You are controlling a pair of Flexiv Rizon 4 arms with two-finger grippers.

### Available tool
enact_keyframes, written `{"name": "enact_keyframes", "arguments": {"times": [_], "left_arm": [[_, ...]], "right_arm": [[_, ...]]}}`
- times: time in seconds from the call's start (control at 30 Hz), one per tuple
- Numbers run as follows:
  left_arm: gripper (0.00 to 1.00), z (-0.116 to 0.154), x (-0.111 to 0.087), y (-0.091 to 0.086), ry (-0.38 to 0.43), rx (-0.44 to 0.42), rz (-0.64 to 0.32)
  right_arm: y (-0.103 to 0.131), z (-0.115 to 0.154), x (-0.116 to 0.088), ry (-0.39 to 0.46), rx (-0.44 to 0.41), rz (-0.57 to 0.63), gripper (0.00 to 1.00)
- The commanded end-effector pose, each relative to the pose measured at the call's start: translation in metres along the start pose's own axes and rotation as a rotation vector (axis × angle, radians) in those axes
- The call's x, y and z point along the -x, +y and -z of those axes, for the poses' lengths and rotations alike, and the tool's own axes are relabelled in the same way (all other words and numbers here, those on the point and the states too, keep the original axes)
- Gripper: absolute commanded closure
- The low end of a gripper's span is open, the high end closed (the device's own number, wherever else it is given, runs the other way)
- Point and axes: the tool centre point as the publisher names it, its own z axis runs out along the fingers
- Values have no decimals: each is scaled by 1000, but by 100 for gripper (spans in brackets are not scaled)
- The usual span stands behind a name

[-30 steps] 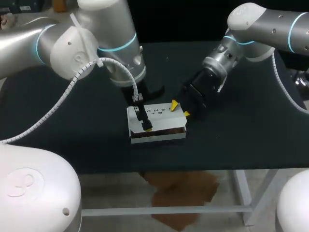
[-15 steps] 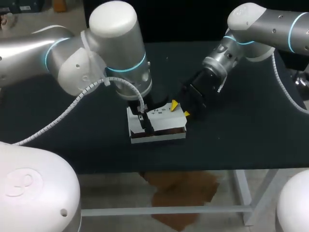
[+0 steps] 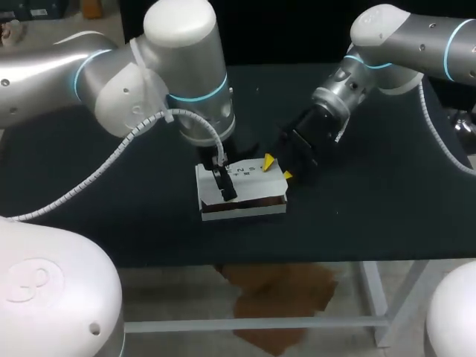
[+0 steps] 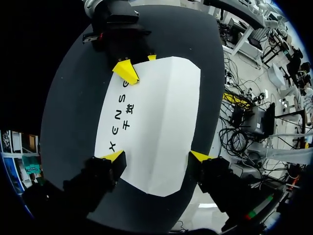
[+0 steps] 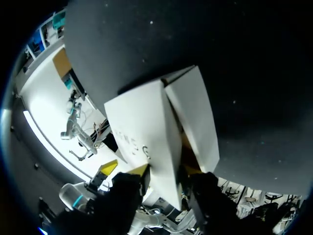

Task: Assemble the packaging by folding the flat box into shape, placing the metal phone stand inside, and closing the box properly

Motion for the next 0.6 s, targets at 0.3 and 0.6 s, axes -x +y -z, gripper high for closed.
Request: {"name": "enact_keyframes", "arguments": {"times": [0.3, 0.6], "left_arm": [[16, -12, 7, -6, -2, 43, 12], [16, -16, 8, -6, -21, 52, 11]], "right_arm": [[1, -1, 0, -2, 0, 0, 55], [1, 0, 0, 0, 0, 0, 55]]}}
